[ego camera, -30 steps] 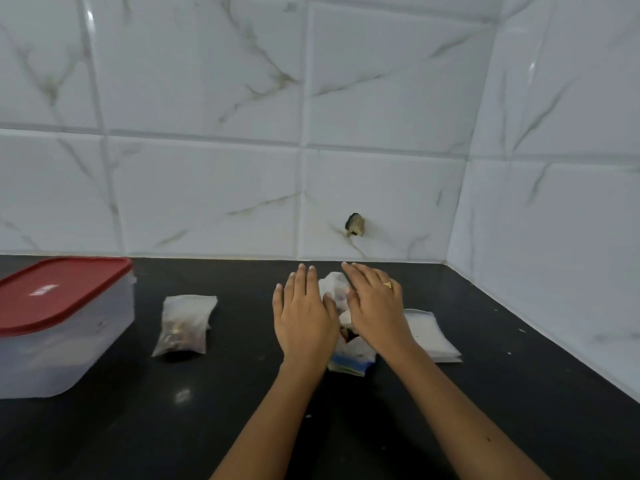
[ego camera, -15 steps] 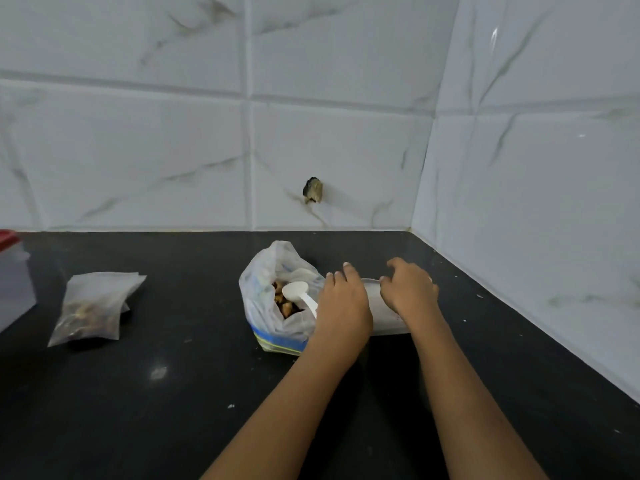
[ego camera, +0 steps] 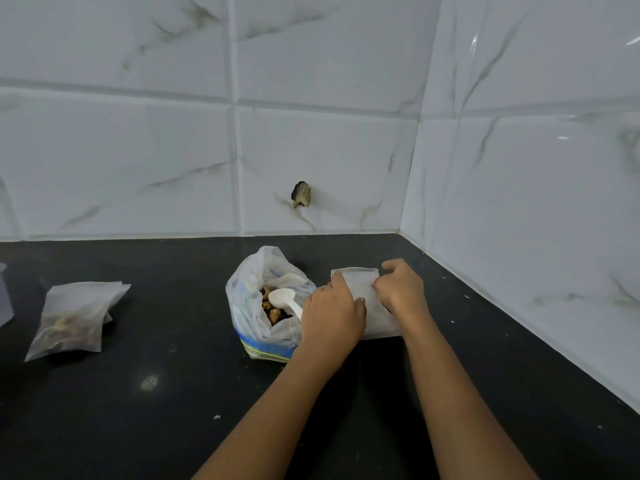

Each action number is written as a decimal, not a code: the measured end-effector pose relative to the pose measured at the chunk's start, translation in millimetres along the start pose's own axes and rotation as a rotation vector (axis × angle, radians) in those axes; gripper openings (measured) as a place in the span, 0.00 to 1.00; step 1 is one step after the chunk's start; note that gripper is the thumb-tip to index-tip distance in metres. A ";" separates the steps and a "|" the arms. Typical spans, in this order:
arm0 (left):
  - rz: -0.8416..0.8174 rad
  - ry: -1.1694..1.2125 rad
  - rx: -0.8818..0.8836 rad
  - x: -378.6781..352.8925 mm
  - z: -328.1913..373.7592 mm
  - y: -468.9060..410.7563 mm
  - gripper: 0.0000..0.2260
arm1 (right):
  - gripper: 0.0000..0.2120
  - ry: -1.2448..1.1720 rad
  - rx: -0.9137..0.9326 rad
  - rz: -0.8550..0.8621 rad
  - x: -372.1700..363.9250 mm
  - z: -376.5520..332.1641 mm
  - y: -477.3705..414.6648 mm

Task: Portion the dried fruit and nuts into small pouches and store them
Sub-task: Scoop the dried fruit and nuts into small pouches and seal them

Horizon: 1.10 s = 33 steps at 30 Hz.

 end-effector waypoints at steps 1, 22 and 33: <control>0.020 0.057 -0.002 2.7 -0.5 -0.7 0.25 | 0.22 -0.117 -0.011 -0.008 0.5 0.9 -0.8; 0.245 -0.305 -0.088 92.0 -71.7 20.3 0.36 | 0.03 -0.696 0.223 -0.611 -66.3 -58.9 66.6; 0.210 -0.137 -0.259 92.8 -73.0 22.6 0.37 | 0.09 -0.603 0.302 -0.530 -61.3 -61.1 66.7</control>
Point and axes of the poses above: each hand's wrist, its own y-axis away from the middle knuckle, its own x-axis out of the back of the hand, z = x × y, the point moved 4 cm from there along -y, towards the middle knuckle, and after that the axes turned 4 degrees about -z, right-handed, at the moved point
